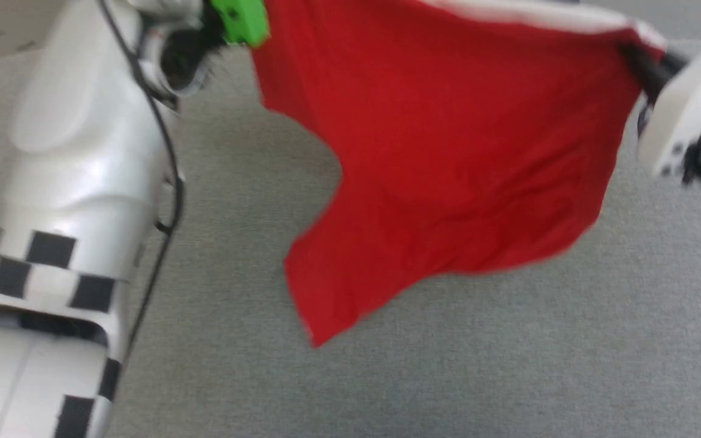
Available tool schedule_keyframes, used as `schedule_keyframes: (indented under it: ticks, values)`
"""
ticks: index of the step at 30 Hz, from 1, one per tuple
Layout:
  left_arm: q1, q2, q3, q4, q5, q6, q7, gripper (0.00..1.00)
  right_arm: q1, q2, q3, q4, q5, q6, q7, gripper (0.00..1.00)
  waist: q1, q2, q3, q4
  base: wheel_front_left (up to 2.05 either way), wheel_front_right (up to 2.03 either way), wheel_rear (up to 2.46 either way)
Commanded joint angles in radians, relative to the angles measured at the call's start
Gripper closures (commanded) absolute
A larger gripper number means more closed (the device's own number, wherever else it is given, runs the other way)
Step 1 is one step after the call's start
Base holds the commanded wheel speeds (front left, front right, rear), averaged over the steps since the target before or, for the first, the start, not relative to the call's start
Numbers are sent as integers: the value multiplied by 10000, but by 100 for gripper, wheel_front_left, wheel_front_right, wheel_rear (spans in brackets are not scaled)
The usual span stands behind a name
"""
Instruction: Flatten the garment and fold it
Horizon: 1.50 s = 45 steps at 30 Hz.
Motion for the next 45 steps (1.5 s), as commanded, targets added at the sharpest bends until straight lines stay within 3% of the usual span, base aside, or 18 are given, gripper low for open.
schedule_keyframes:
  ticks: [1,4,12,18,22,30,38,45]
  values:
    - [-337,197,15,-62,303,180,-159,100,-643,-53,150,213,28,-15,63,100,1,0,-205,273,0,0,0]
    - [-806,529,21,-44,763,524,-510,100,-1812,-286,692,816,-168,-15,-2,100,1,0,25,268,0,0,0]
    - [-2242,1274,-3,80,1899,1107,-1788,100,-5017,378,1243,2934,-641,-15,-733,100,1,0,1131,-8,0,0,0]
    - [-3345,1556,173,84,2478,1467,-3243,100,-7130,993,1148,4388,-1490,-15,-2126,100,1,0,1952,-230,0,0,0]
    - [-3863,1515,451,83,2646,1674,-4766,100,-8124,1330,788,5281,-2119,-15,-3291,100,1,0,2374,-261,0,0,0]
    - [-4010,1254,535,722,2560,1338,-6393,100,-8879,1659,205,6466,-2844,-15,-4815,100,1,0,2899,-29,0,0,0]
    - [-3098,832,521,1323,2070,629,-7143,100,-7792,1468,807,7137,-1662,-15,-5643,100,1,0,2412,318,0,0,0]
    - [-1384,594,316,1288,1851,209,-7411,100,-5567,956,1707,6525,-24,-15,-6014,100,1,0,1171,636,0,0,0]
